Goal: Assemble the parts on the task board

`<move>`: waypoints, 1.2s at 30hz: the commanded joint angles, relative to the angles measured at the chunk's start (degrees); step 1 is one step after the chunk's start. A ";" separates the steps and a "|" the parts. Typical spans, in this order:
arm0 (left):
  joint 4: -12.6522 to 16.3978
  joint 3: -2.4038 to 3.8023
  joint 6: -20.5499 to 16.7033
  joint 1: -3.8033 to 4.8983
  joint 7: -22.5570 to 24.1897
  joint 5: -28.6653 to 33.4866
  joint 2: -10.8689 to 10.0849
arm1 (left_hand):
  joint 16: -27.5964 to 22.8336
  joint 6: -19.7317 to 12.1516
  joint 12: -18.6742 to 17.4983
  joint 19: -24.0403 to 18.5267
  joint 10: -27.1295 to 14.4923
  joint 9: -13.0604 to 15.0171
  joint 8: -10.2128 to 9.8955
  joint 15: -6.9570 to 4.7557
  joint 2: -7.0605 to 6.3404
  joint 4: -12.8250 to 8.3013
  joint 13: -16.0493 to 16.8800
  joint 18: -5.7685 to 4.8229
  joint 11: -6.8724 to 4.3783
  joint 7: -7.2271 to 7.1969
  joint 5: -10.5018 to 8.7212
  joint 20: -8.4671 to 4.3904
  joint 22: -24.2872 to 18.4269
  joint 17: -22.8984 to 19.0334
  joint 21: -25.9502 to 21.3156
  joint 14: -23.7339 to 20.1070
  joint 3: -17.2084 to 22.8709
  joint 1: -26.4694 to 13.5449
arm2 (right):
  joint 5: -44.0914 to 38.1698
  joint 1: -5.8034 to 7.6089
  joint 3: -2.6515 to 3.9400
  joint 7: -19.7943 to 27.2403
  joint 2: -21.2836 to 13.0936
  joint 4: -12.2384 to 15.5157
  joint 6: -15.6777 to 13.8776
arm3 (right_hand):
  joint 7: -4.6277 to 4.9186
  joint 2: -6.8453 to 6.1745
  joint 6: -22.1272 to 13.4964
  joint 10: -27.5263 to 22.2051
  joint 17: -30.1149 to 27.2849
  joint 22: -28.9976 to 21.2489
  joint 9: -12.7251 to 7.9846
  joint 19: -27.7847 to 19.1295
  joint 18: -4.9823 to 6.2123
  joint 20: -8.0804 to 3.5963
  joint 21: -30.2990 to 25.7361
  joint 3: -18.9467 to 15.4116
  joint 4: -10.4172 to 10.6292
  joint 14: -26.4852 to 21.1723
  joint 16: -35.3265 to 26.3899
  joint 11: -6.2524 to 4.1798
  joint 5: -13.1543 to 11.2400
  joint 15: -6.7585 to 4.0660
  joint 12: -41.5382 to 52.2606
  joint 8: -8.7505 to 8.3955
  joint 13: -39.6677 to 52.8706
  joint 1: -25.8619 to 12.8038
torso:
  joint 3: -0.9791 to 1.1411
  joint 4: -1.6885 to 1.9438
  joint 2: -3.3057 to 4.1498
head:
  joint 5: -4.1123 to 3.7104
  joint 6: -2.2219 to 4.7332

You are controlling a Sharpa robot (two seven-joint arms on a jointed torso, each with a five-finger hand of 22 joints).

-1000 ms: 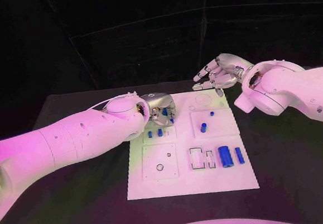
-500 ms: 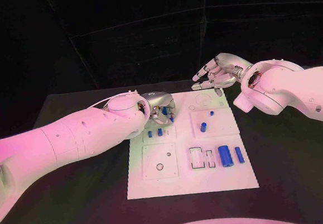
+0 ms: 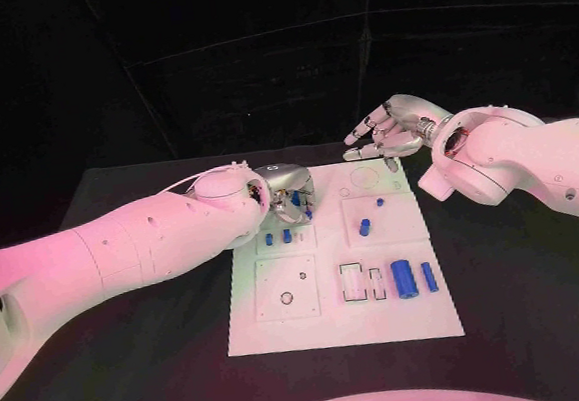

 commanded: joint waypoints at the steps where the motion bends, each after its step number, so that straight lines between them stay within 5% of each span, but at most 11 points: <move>1: 0.33 -0.09 -0.82 -0.23 -0.20 -0.43 -0.43 | 0.04 0.49 -0.55 0.41 0.62 0.05 -0.35 -0.38 0.00 -0.14 -0.08 -1.16 0.08 0.11 0.07 0.03 0.22 -0.17 0.36 0.87 0.51 -0.51 | -0.12 0.11 0.03 0.49 0.04 0.01 0.36 | -0.04 0.44 -0.32 -0.28 0.04 -0.03 -0.07 -0.04 0.82 -0.06 -0.34 -0.08 0.07 2.55 -0.34 -0.03 0.25 -0.44 -0.20 0.20 0.00 -0.03 | -0.03 -0.04 0.03 | 0.00 0.11; 9: 2.08 0.39 -4.35 -0.27 0.04 -0.23 -1.93 | 0.04 1.33 -1.41 0.54 1.69 0.03 -0.76 -0.43 -0.12 -0.40 -0.12 -1.23 0.04 0.21 0.07 -0.04 0.66 -0.43 0.71 0.91 1.19 -0.68 | -0.12 0.11 0.03 0.49 0.01 -0.18 0.31 | -0.04 0.44 -0.32 -0.28 0.04 -0.03 -0.07 -0.04 0.82 -0.06 -0.34 -0.08 0.07 2.55 -0.34 -0.03 0.25 -0.44 -0.20 0.20 0.00 -0.03 | -0.04 0.03 -0.05 | -0.12 0.23; 18: 5.73 3.86 -4.54 -0.28 -0.23 0.75 -4.62 | 0.06 1.66 -2.62 0.57 2.23 -0.07 -1.52 -0.38 -0.58 -0.98 -0.17 -1.27 0.15 0.38 0.06 -0.05 0.94 -0.69 0.90 0.94 1.97 -0.68 | -0.12 0.10 0.03 0.55 -0.01 -0.50 0.34 | -0.04 0.44 -0.32 -0.28 0.04 -0.03 -0.07 -0.04 0.82 -0.06 -0.34 -0.08 0.07 2.55 -0.34 -0.03 0.25 -0.44 -0.20 0.20 0.00 -0.03 | 0.02 0.11 -0.10 | 0.31 0.47; 22: 7.38 4.77 -2.97 -0.24 -1.08 1.17 -6.60 | 0.05 1.77 -2.82 0.59 2.39 -0.07 -1.65 -0.36 -0.74 -0.98 -0.16 -1.29 0.17 0.36 0.05 -0.03 1.06 -0.78 0.99 0.93 1.97 -0.88 | -0.12 0.10 0.03 0.54 -0.07 -0.54 0.37 | -0.04 0.44 -0.32 -0.28 0.04 -0.03 -0.07 -0.04 0.82 -0.06 -0.34 -0.08 0.07 2.55 -0.34 -0.03 0.25 -0.44 -0.20 0.20 0.00 -0.03 | 0.06 0.13 -0.10 | 0.41 0.53; 36: 8.07 5.20 4.35 -0.22 -2.62 2.77 -10.76 | -0.15 2.21 -3.65 0.54 3.04 -0.07 -2.14 -0.39 -1.20 -0.56 -0.13 -1.32 0.06 0.12 -0.02 -0.01 1.36 -1.40 1.15 0.82 1.64 -2.07 | -0.12 0.10 0.03 0.50 -0.28 -0.55 0.38 | -0.04 0.44 -0.32 -0.28 0.04 -0.03 -0.07 -0.04 0.82 -0.06 -0.34 -0.08 0.07 2.55 -0.34 -0.03 0.25 -0.44 -0.20 0.20 0.00 -0.03 | -0.05 0.01 0.00 | 0.48 0.63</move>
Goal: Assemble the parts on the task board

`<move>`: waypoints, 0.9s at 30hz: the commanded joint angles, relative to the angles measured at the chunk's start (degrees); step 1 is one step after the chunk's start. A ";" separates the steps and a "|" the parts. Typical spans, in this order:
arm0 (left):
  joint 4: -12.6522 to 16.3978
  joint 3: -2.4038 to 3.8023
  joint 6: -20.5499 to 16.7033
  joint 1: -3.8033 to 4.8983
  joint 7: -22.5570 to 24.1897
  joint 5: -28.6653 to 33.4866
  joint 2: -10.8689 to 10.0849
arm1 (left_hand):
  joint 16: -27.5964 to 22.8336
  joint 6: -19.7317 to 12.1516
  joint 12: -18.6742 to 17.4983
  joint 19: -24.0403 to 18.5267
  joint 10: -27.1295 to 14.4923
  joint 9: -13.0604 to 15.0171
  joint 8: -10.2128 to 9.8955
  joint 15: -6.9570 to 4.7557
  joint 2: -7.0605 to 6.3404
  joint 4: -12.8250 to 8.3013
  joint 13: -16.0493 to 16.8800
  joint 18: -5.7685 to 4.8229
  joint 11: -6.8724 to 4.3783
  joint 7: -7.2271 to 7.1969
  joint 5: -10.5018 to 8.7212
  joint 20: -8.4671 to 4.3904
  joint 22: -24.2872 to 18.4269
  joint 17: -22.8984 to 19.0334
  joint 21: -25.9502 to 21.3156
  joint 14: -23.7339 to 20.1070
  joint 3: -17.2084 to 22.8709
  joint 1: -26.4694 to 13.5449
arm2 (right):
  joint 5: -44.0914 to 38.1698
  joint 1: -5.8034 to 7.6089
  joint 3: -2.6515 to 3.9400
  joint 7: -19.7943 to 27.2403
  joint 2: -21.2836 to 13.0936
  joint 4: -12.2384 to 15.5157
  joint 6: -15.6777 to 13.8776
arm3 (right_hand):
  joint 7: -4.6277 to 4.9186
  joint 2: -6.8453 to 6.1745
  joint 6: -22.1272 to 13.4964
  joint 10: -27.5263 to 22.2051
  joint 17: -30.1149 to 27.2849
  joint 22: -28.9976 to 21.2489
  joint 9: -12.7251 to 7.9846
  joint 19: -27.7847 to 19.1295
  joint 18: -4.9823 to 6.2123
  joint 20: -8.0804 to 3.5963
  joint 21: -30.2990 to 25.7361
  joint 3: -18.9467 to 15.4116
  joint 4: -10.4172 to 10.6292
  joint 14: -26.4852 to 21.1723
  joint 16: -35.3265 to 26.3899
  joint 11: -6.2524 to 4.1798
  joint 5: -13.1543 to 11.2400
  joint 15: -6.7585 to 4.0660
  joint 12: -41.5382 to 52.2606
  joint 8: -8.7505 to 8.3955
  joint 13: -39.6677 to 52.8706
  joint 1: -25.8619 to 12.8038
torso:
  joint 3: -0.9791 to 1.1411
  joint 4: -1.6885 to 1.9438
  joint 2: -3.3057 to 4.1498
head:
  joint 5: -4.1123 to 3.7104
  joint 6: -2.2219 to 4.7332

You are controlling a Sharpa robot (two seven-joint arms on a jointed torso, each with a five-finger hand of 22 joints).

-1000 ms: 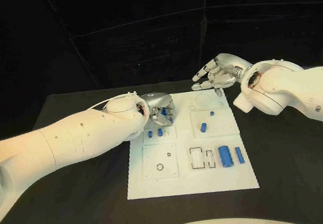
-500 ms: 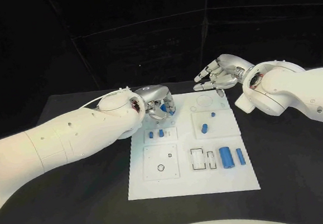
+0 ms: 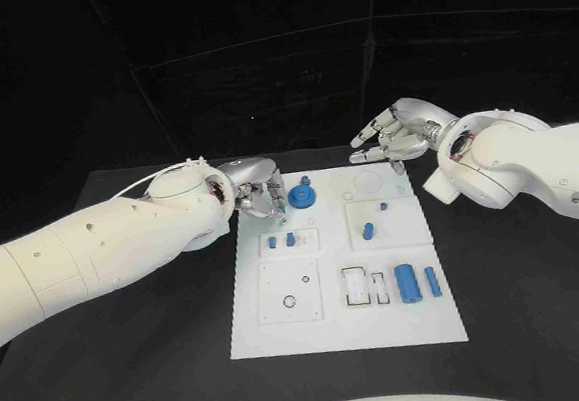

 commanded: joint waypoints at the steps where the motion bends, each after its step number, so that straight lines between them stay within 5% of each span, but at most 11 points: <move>1: -0.03 0.04 3.40 -0.02 -0.63 1.18 -0.09 | -0.14 0.38 -0.40 0.33 0.51 0.01 -0.24 -0.19 -0.09 0.41 -0.05 -0.46 -0.05 -0.10 -0.02 0.18 0.06 -0.08 0.34 1.03 -0.14 -0.56 | -0.12 0.11 0.03 0.47 -0.02 0.06 0.29 | -0.04 0.44 -0.32 -0.28 0.04 -0.04 -0.07 -0.04 0.82 -0.06 -0.34 -0.08 0.07 2.56 -0.34 -0.03 0.25 -0.44 -0.20 0.20 0.00 -0.02 | -0.08 -0.12 0.06 | -0.01 -0.07; 27: -1.70 -0.09 3.46 -0.81 -0.32 1.29 0.90 | -0.16 0.58 -0.87 0.30 0.88 0.01 -0.55 -0.24 -0.33 0.63 -0.03 -0.48 -0.12 -0.16 -0.06 0.15 0.20 -0.26 0.40 1.01 -0.54 -1.10 | -0.12 0.10 0.03 0.52 0.12 0.05 0.40 | -0.04 0.44 -0.32 -0.28 0.04 -0.04 -0.07 -0.04 0.82 -0.06 -0.34 -0.08 0.07 2.56 -0.34 -0.03 0.25 -0.44 -0.20 0.20 0.00 -0.02 | -0.03 -0.14 0.04 | -0.15 -0.36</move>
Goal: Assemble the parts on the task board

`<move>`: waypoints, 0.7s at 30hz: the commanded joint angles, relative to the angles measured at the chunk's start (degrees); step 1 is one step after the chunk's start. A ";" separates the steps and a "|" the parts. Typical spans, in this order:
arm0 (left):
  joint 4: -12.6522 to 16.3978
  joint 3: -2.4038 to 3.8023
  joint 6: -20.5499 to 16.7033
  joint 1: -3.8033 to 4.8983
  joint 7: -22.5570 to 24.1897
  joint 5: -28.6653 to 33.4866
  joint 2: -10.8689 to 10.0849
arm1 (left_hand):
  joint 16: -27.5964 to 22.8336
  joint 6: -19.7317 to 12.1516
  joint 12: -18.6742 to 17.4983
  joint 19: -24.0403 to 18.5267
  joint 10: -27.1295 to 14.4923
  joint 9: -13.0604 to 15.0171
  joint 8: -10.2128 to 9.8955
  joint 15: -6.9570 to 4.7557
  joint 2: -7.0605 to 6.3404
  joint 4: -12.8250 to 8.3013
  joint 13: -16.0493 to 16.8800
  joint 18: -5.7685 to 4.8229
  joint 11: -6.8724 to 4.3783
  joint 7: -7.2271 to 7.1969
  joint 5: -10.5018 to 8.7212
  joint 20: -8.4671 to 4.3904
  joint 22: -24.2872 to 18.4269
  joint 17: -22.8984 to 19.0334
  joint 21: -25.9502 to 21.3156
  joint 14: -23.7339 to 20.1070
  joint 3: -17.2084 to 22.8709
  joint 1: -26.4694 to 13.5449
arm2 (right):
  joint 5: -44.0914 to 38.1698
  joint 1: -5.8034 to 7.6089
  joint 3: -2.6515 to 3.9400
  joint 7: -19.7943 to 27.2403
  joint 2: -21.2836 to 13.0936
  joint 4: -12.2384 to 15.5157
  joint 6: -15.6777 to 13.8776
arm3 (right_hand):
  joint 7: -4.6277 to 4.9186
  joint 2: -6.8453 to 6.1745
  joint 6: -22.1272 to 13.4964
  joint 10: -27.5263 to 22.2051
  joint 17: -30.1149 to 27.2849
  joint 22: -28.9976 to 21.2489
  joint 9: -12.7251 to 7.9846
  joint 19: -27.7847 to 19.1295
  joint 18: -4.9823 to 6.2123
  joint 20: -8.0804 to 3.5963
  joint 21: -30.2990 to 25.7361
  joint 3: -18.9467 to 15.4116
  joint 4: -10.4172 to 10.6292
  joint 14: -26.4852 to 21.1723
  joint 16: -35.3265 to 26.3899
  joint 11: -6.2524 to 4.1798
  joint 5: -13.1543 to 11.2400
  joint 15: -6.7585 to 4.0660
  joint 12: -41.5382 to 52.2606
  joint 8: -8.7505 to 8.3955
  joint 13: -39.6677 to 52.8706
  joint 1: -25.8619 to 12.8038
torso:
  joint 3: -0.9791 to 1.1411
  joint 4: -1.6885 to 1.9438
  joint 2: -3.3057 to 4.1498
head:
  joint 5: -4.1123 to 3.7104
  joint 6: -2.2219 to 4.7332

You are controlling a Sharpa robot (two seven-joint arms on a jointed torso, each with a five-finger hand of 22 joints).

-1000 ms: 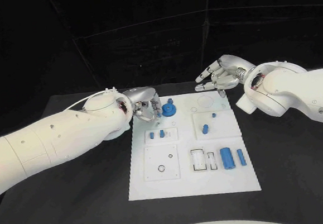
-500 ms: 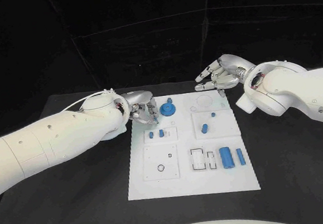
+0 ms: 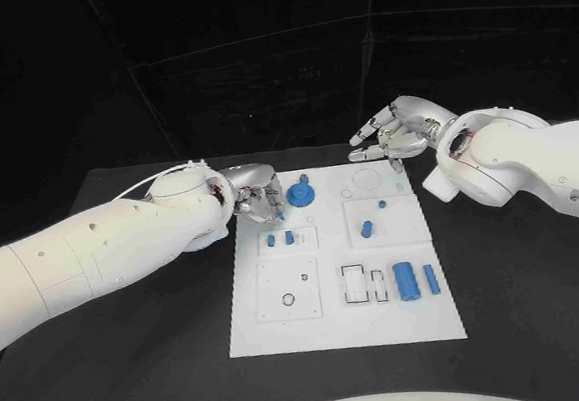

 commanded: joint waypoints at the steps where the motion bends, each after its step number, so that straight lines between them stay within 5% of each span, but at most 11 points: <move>1: -0.14 0.02 0.67 -0.07 -0.07 0.32 0.28 | -0.16 0.38 -0.31 0.30 0.47 0.01 -0.27 -0.24 -0.03 0.25 -0.04 -0.47 -0.12 0.04 -0.06 0.15 0.02 -0.09 0.19 1.01 -0.14 -0.73 | -0.12 0.11 0.03 0.50 0.04 0.07 0.34 | -0.04 0.45 -0.32 -0.28 0.04 -0.04 -0.07 -0.04 0.82 -0.06 -0.34 -0.08 0.07 2.56 -0.34 -0.03 0.25 -0.44 -0.20 0.20 0.00 -0.02 | -0.05 -0.02 -0.01 | -0.07 -0.02; 21: -0.76 0.02 1.35 -0.41 -0.80 0.23 1.16 | -0.20 0.38 -0.42 0.24 0.53 0.01 -0.36 -0.25 -0.09 0.19 -0.03 -0.45 -0.13 0.05 -0.06 0.14 -0.09 -0.20 0.08 0.99 -0.19 -0.69 | -0.12 0.11 0.03 0.52 0.19 0.05 0.43 | -0.04 0.45 -0.32 -0.28 0.04 -0.04 -0.07 -0.04 0.82 -0.06 -0.34 -0.08 0.07 2.56 -0.34 -0.03 0.25 -0.44 -0.20 0.20 0.00 -0.02 | -0.01 -0.01 -0.01 | -0.17 -0.17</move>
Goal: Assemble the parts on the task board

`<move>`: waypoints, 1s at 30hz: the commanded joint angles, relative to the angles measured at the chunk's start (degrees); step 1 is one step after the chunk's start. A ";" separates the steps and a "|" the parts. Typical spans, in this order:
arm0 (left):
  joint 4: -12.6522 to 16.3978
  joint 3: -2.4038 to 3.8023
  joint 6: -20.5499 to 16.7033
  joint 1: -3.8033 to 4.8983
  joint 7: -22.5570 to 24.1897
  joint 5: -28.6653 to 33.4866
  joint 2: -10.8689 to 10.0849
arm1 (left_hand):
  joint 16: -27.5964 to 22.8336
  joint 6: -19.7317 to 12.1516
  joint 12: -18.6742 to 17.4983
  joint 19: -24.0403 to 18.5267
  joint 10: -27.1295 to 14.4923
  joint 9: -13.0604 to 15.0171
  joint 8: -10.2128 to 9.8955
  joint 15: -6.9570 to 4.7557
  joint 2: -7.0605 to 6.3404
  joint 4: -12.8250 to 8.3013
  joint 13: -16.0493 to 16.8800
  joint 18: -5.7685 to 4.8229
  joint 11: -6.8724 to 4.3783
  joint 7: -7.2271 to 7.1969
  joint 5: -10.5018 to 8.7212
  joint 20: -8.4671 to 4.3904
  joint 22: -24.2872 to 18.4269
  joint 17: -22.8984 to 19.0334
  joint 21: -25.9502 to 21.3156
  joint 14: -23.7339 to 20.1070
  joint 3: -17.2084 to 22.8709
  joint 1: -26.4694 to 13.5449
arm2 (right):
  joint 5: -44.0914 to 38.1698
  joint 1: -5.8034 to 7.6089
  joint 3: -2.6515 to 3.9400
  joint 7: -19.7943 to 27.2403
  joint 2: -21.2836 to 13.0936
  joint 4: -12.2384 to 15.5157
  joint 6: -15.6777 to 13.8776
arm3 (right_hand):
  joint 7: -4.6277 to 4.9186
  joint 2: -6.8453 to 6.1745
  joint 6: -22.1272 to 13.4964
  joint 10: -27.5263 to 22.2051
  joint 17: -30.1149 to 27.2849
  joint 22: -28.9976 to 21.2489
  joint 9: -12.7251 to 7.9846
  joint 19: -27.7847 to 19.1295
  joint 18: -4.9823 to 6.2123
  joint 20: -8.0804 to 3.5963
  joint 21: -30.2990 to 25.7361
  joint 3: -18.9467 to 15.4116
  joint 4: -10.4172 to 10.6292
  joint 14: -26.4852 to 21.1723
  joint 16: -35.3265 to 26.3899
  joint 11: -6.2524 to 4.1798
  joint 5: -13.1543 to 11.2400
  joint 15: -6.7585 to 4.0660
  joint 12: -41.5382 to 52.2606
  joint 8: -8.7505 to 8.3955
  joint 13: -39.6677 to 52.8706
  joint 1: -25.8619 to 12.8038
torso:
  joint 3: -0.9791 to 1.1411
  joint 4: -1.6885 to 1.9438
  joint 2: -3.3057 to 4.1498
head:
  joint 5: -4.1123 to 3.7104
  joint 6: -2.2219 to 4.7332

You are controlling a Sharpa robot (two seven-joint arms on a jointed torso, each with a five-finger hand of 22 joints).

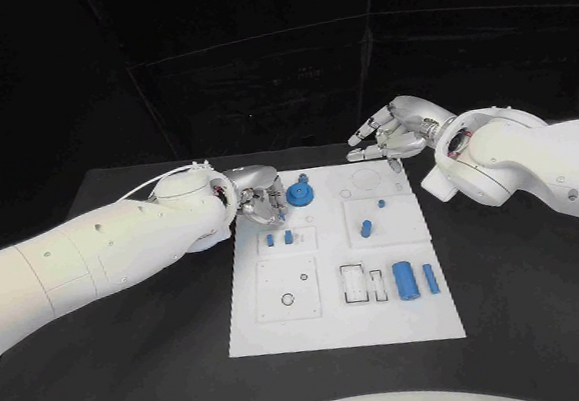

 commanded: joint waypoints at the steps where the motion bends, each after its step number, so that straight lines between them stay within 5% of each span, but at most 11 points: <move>1: -0.14 0.00 1.07 -0.01 -0.84 0.10 0.23 | -0.20 0.39 -0.15 0.25 0.33 0.03 -0.36 -0.25 -0.10 0.18 -0.04 -0.45 0.08 0.06 -0.06 0.14 -0.07 -0.09 0.09 0.98 -0.19 -0.69 | -0.12 0.11 0.03 0.50 0.06 0.07 0.34 | -0.04 0.45 -0.32 -0.28 0.04 -0.04 -0.07 -0.04 0.82 -0.06 -0.34 -0.08 0.07 2.56 -0.34 -0.03 0.25 -0.44 -0.20 0.20 0.00 -0.02 | 0.00 -0.01 0.01 | -0.03 -0.08; 30: -0.88 -0.01 2.58 -0.05 -1.51 0.04 1.00 | -0.29 -3.21 -2.93 -0.05 -0.70 -0.32 -4.11 0.40 -0.75 -0.11 -0.07 -0.45 0.92 0.93 -0.07 0.64 0.04 -0.86 -0.13 0.76 -0.46 -0.75 | -0.12 0.11 0.03 0.42 0.13 0.03 0.64 | -0.04 0.45 -0.32 -0.28 0.04 -0.04 -0.07 -0.04 0.82 -0.06 -0.34 -0.08 0.07 2.56 -0.34 -0.03 0.25 -0.44 -0.20 0.20 0.00 -0.02 | 0.01 0.02 -0.02 | -0.08 -0.23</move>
